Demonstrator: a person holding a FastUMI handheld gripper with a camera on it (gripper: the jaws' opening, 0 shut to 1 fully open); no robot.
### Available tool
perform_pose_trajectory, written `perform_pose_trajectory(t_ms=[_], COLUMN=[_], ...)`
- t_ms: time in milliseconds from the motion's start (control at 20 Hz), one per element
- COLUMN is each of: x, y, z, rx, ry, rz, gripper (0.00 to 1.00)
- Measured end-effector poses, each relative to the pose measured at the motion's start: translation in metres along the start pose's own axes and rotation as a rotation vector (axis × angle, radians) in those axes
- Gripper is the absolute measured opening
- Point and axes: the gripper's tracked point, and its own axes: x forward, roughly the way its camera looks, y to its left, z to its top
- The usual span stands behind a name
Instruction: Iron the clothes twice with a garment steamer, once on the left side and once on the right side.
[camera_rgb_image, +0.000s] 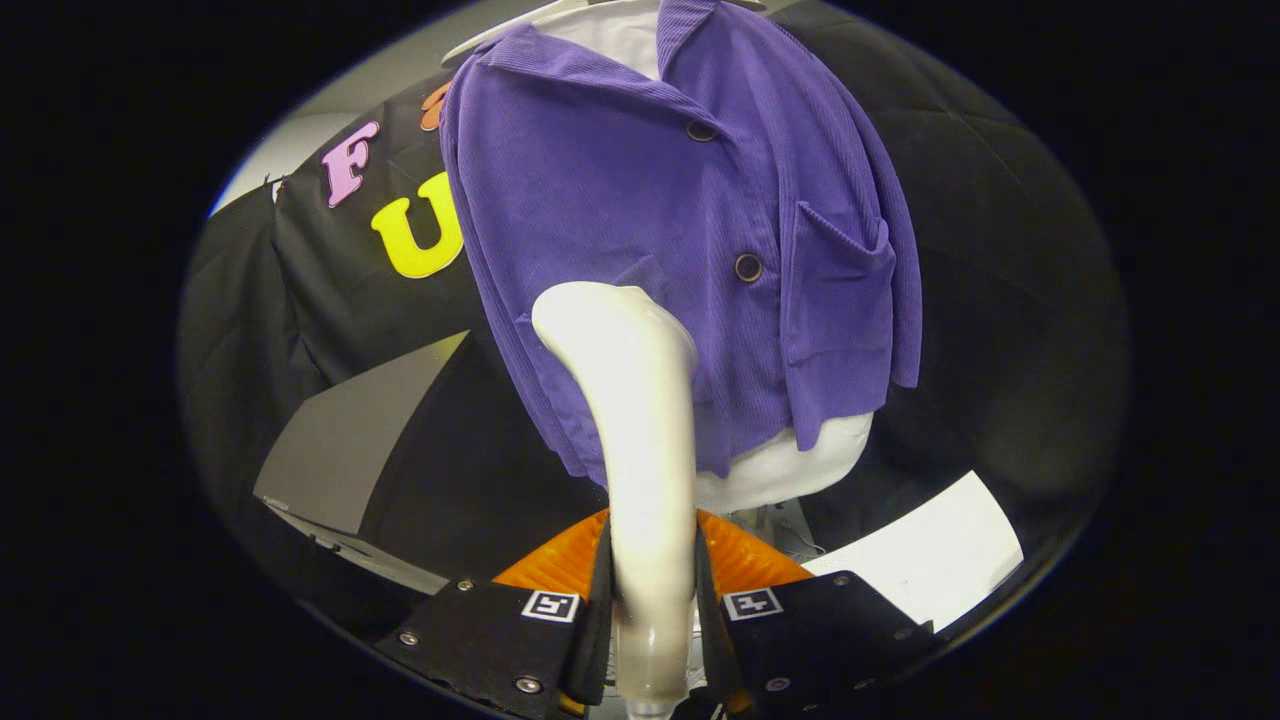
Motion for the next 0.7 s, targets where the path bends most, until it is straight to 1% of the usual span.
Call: perform_pose_trajectory(t_ms=[400, 600, 700], x=[0.017, 0.031, 0.037], y=[-0.017, -0.015, -0.010], z=[-0.063, -0.094, -0.110], rx=[0.000, 0.010, 0.032], ry=[0.122, 0.185, 0.221], rz=[-0.030, -0.031, -0.019], gripper=[0.38, 0.38, 0.38])
